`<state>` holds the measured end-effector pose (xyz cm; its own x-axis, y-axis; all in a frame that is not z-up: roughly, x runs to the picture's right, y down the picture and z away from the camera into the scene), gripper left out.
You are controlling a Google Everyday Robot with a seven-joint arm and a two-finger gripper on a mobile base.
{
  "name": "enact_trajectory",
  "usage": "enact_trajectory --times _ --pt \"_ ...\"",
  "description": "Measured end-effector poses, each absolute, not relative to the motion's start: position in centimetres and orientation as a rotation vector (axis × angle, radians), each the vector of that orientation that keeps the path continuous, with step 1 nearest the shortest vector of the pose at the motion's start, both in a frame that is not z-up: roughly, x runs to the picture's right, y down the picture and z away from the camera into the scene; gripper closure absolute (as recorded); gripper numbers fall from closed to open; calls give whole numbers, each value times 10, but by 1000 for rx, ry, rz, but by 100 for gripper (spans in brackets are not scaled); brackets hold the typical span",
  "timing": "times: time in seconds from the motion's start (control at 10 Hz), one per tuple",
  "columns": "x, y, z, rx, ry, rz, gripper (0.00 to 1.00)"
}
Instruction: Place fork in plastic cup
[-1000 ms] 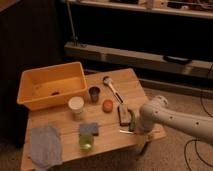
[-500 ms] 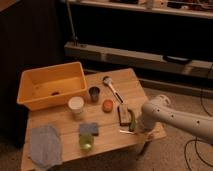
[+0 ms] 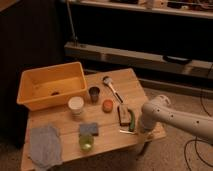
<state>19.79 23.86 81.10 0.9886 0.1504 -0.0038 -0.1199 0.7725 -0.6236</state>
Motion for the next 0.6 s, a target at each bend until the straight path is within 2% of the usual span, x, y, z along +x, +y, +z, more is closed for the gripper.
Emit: enact_trajectory --times 0.6 --pt "199 242 813 -680 -51 146 49"
